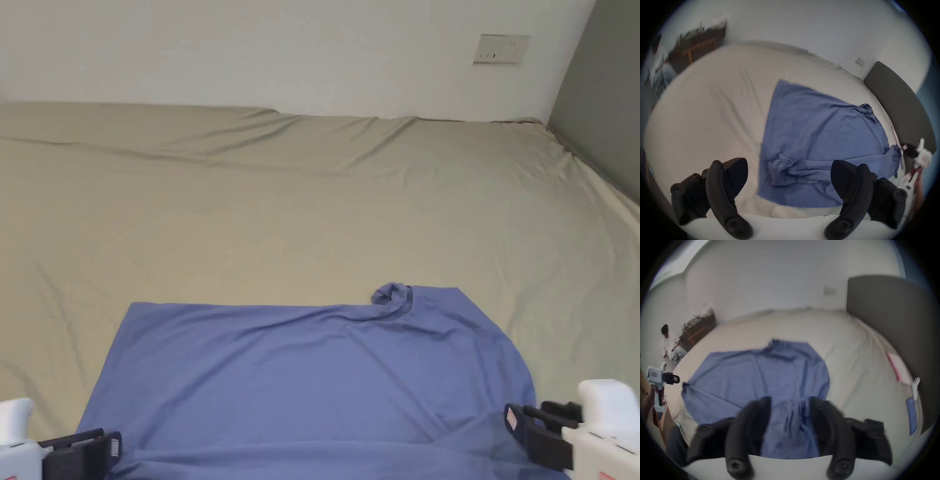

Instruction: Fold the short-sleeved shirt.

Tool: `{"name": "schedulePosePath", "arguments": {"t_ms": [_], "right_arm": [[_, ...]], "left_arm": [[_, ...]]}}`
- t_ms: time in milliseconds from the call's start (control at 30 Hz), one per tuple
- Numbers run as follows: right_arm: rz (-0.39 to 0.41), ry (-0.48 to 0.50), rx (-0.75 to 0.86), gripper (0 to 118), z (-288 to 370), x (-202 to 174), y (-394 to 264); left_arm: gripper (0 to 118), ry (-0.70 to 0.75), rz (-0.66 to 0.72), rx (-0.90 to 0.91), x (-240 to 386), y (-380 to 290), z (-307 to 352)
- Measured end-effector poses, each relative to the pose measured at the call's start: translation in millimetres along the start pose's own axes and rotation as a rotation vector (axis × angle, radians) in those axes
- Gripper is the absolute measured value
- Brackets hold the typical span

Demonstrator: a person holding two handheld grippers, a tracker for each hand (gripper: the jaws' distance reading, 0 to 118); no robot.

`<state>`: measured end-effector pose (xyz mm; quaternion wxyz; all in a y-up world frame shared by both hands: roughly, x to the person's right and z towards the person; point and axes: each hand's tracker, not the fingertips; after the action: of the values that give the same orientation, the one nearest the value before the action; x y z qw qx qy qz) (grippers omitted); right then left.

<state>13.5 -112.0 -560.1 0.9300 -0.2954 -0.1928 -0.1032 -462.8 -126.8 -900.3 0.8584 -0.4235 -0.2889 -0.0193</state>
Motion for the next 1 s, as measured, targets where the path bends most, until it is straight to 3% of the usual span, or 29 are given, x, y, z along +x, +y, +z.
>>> {"name": "schedulePosePath", "arguments": {"t_ms": [100, 267, 400, 467, 533, 567, 600, 633, 667, 700, 733, 767, 867, 1000], "right_arm": [[0.027, -0.029, 0.021, 79, 51, -4, -1], [0.106, -0.100, -0.086, 79, 60, -11, -41], [0.035, -0.031, -0.253, 79, 15, -6, -79], [0.008, -0.063, -0.326, 79, -14, -1, -92], [-0.039, -0.092, -0.383, 79, -40, 5, -103], [-0.037, -0.094, -0.356, 80, -43, 3, -106], [0.011, -0.120, -0.243, 80, -38, -2, -99], [0.012, -0.113, -0.303, 75, -42, -5, -94], [0.016, -0.105, -0.380, 71, -47, -6, -89], [0.033, -0.115, -0.375, 64, -47, -7, -84], [0.025, -0.069, -0.376, 43, -41, -8, -81], [0.014, -0.036, -0.355, 26, -38, -9, -78], [0.008, -0.043, -0.406, 25, -41, -7, -72], [-0.117, 0.021, -0.344, 24, -17, 5, -52]], "left_arm": [[111, 0.076, -0.049, 0.058, 5, -19, 23], [111, 0.069, -0.050, -0.096, 6, -56, -2], [110, 0.061, 0.003, -0.138, -4, -66, -43], [110, 0.053, 0.023, -0.193, -1, -69, -60], [110, 0.134, -0.101, -0.134, 10, -71, -60], [107, 0.138, -0.071, -0.162, 12, -69, -62], [102, 0.137, -0.060, -0.160, 10, -66, -59], [89, 0.129, -0.058, -0.152, 11, -65, -52], [67, 0.142, -0.071, -0.129, 10, -62, -47], [35, 0.139, -0.079, -0.121, 7, -59, -43], [17, 0.101, -0.061, -0.123, 5, -56, -40], [11, 0.047, -0.028, -0.138, 4, -53, -38], [9, 0.086, -0.065, -0.157, 11, -52, -37], [9, 0.032, -0.042, -0.121, 7, -42, -13]]}}
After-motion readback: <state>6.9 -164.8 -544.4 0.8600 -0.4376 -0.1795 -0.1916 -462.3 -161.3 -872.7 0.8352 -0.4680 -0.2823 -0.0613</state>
